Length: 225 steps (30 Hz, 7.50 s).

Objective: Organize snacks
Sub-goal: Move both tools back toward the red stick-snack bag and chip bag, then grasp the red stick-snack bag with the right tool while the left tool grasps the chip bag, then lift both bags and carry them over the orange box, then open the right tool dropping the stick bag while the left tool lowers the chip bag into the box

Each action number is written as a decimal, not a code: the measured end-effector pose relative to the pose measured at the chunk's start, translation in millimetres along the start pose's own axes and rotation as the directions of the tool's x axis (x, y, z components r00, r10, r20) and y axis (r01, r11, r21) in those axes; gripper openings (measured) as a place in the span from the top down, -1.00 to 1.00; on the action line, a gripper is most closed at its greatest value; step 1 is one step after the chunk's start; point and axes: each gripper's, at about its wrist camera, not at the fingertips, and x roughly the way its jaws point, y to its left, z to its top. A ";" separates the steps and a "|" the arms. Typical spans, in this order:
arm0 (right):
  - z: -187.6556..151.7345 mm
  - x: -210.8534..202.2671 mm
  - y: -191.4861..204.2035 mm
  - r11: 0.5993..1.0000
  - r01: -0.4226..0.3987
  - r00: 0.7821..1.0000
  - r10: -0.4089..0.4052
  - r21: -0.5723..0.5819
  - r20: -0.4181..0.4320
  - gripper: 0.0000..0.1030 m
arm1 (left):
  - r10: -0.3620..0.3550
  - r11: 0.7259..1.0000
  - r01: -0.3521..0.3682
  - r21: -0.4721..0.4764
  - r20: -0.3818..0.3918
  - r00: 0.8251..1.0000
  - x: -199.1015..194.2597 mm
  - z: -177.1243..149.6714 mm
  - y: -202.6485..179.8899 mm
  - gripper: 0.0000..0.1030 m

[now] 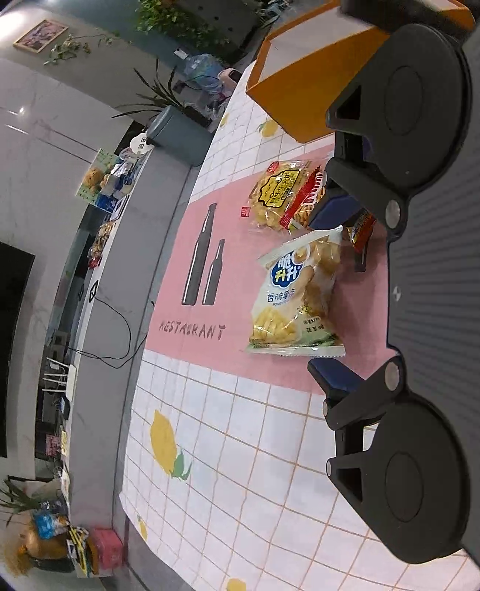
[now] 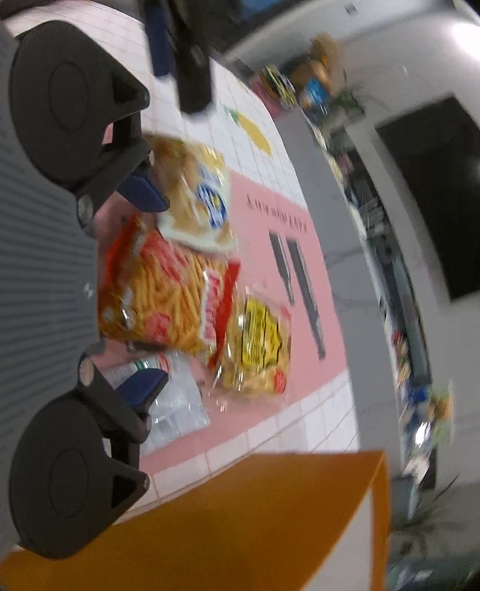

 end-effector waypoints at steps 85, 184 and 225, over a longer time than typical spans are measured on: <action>-72.5 -38.1 30.5 0.885 -0.058 0.997 0.078 -0.461 0.024 -0.04 | 0.063 0.976 -0.051 0.211 -0.047 0.997 101.9 -2.2 -21.7 -0.27; 114.4 -51.0 -156.1 0.982 0.181 0.972 -0.187 -0.053 -0.141 -0.09 | -0.302 0.945 0.297 0.137 0.015 0.953 -19.0 -60.1 -147.1 0.02; 107.4 -188.1 -239.1 0.986 -0.073 0.993 0.058 -0.153 -0.098 -0.27 | -0.210 0.951 0.195 0.239 0.036 0.977 7.0 -47.1 -292.3 0.02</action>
